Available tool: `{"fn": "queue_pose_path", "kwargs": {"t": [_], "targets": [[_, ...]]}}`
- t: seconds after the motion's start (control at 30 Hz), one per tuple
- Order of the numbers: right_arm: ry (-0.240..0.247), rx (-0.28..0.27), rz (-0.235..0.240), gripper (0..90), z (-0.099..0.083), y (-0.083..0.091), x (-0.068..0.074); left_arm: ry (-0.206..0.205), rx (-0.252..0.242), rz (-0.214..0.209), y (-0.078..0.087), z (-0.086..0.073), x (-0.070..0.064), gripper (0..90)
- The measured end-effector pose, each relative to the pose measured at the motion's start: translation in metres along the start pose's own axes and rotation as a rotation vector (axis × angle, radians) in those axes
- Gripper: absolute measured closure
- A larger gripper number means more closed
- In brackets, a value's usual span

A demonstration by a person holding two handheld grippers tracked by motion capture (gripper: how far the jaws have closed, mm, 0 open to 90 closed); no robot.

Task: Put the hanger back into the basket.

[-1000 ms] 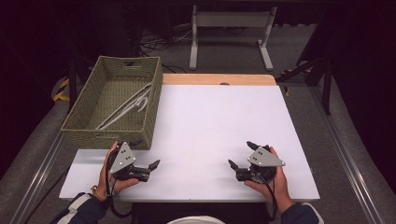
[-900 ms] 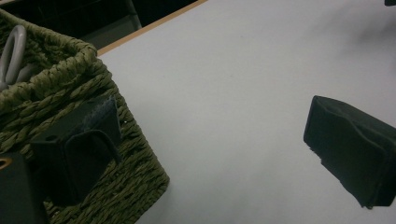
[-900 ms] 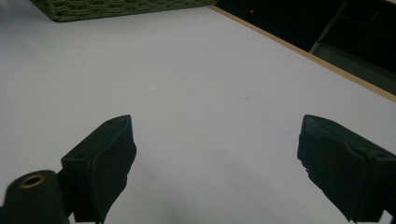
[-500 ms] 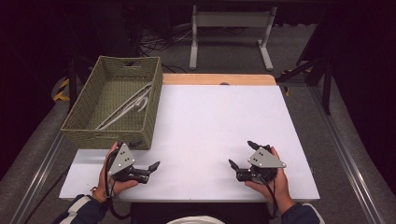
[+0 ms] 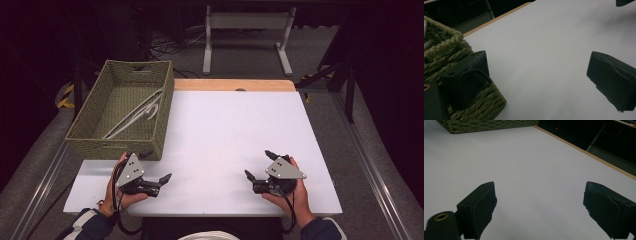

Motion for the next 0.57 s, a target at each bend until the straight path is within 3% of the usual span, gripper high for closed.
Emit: {"fn": "queue_pose_path", "kwargs": {"t": [0.57], "targets": [[0.001,0.013,-0.001,11.5,-0.0022,-0.0033,-0.0014,0.009,0.008,0.003,-0.0031,0.0001,0.0014,4.9]]}}
Point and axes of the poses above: each handheld gripper's, and its own axes: y roughly backward along the jaws, z roughly out of its top, x roughly to its left, the point moved 4 cm from there along -y, roughly forward along the jaws, and after that the axes turned 12 degrees about -y, right-handed, at the moved point
